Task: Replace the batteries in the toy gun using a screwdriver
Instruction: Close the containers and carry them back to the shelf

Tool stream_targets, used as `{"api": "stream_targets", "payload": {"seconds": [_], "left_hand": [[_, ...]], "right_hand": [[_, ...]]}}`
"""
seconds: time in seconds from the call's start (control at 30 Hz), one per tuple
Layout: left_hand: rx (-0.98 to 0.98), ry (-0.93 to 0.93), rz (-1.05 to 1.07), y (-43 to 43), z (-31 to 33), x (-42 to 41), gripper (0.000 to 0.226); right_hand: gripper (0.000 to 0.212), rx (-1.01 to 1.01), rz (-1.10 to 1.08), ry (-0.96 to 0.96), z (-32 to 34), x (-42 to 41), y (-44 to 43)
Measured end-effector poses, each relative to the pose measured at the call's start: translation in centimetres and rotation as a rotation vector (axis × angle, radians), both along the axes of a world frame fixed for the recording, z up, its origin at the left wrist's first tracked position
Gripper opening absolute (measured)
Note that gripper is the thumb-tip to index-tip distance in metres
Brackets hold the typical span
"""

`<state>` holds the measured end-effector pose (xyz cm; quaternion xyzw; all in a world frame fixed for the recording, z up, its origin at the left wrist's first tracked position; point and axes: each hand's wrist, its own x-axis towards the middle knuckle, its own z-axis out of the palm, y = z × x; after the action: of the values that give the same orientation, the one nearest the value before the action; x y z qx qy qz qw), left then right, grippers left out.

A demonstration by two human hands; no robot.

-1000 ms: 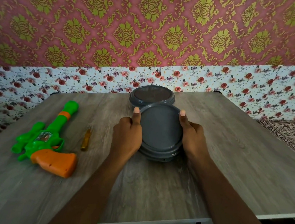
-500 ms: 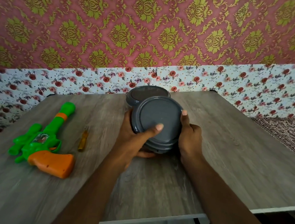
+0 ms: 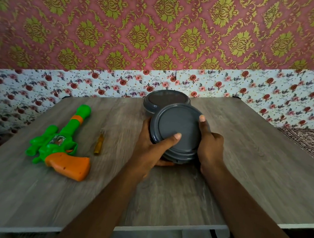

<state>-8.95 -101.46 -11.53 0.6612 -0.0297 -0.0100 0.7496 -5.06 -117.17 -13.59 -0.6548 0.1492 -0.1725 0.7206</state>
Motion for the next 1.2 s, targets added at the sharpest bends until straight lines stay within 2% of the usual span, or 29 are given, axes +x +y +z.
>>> {"api": "stream_targets", "payload": {"seconds": [0.07,0.13,0.23,0.27,0.33,0.4,0.47,0.53,0.67,0.73,0.77,0.87,0.9,0.93,1.0,1.1,1.2], "left_hand": [[0.116,0.053,-0.04,1.0,0.9,0.3,0.058],[0.257,0.025,0.029,3.0,1.9,1.1,0.042],[0.781,-0.282,0.391,7.6,2.9,3.3,0.037],[0.973,-0.313,0.461,9.3,3.2,4.1,0.028],[1.282,-0.152,0.439,12.0,3.3,5.7,0.016],[1.513,0.085,0.284,13.2,3.1,6.2,0.025],[1.621,0.164,0.192,13.6,2.3,6.1,0.027],[1.654,0.134,0.206,13.6,1.5,6.3,0.023],[1.637,0.098,0.244,12.6,1.4,6.2,0.022],[1.477,0.091,0.323,11.8,1.5,6.1,0.026],[1.282,0.085,0.358,11.3,1.7,6.0,0.025],[0.421,0.202,0.306,9.2,2.6,5.2,0.019],[0.25,0.236,0.238,8.5,2.9,4.6,0.015],[0.161,0.243,0.17,8.0,3.1,3.9,0.015],[0.108,0.224,0.051,7.2,3.3,2.5,0.027],[0.023,0.208,-0.037,6.7,3.8,0.6,0.036],[-0.021,0.191,-0.072,7.1,3.9,-0.1,0.038]], "right_hand": [[0.096,-0.01,-0.001,0.012,-0.1,-0.1,-0.1],[0.073,-0.059,0.019,0.016,-0.1,-0.3,-0.1],[0.066,-0.111,0.054,-0.023,-0.4,-0.3,0.3],[0.064,-0.125,0.054,-0.03,-0.4,-0.3,0.5],[0.054,-0.15,0.04,-0.042,-0.5,-0.3,0.6],[0.043,-0.159,0.028,-0.048,-0.5,-0.3,0.5],[0.038,-0.185,0.043,-0.058,-0.5,-0.4,0.4],[0.033,-0.227,0.058,-0.072,-0.5,-0.6,0.5],[0.028,-0.299,0.068,-0.102,-0.7,-0.9,0.6],[0.026,-0.313,0.066,-0.117,-0.6,-1.0,0.6],[0.025,-0.309,0.064,-0.121,-0.6,-1.0,0.6],[0.028,-0.267,0.079,-0.115,-0.5,-1.2,0.8],[0.031,-0.238,0.086,-0.104,-0.3,-1.3,1.1],[0.036,-0.205,0.09,-0.092,0.1,-1.5,1.5],[0.045,-0.128,0.099,-0.064,0.5,-1.8,2.1],[0.045,-0.033,0.104,-0.048,1.0,-2.3,2.6],[0.038,-0.127,0.083,-0.071,1.4,-3.4,2.9]]}}
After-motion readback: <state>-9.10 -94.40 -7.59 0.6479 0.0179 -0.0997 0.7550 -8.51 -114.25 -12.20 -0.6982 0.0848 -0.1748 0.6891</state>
